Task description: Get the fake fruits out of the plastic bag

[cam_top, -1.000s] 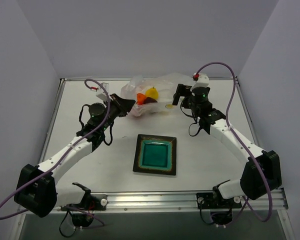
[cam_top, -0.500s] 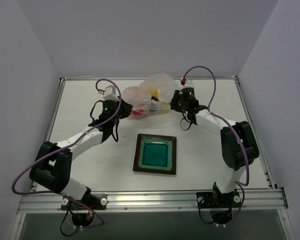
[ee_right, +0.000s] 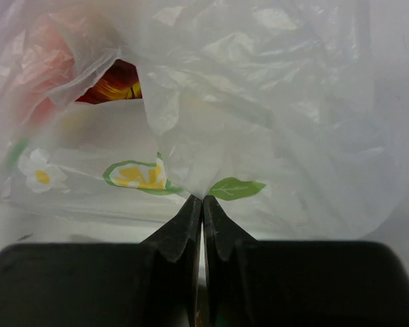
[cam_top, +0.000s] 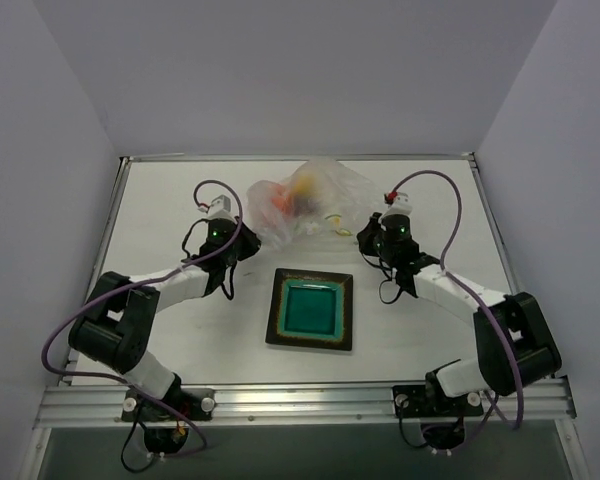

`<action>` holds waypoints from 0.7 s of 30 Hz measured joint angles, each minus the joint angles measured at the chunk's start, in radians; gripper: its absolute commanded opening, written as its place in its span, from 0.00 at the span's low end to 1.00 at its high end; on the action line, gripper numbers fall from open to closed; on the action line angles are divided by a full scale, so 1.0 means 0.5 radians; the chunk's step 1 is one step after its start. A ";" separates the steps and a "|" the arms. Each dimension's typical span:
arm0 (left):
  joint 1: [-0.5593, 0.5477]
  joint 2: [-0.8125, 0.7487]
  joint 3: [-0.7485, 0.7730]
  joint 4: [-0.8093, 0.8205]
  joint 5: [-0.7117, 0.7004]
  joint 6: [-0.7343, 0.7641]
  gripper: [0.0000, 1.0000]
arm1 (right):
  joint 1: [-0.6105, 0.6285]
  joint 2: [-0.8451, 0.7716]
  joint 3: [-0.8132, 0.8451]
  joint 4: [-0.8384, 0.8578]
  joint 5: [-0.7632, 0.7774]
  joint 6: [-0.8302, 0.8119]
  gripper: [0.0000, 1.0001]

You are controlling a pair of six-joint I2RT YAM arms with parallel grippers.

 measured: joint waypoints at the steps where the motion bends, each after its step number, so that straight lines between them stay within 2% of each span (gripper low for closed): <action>1: -0.011 -0.018 -0.040 0.004 0.007 -0.002 0.02 | 0.012 -0.085 -0.059 -0.016 0.017 0.021 0.00; 5: -0.098 -0.162 -0.162 -0.054 -0.014 0.003 0.02 | 0.159 -0.452 -0.195 -0.173 0.145 0.056 0.00; 8: -0.201 -0.401 -0.198 -0.163 -0.101 0.025 0.02 | 0.257 -0.739 -0.199 -0.297 0.224 0.056 0.00; 12: -0.302 -0.682 -0.198 -0.176 -0.185 0.052 0.02 | 0.248 -0.927 -0.198 -0.349 0.316 0.056 0.00; 16: -0.305 -0.669 -0.147 -0.188 -0.250 0.083 0.02 | 0.158 -0.761 -0.164 -0.354 0.359 0.043 0.00; 21: -0.283 -0.251 0.039 -0.156 -0.214 0.082 0.02 | -0.076 -0.253 -0.096 -0.237 0.266 0.041 0.00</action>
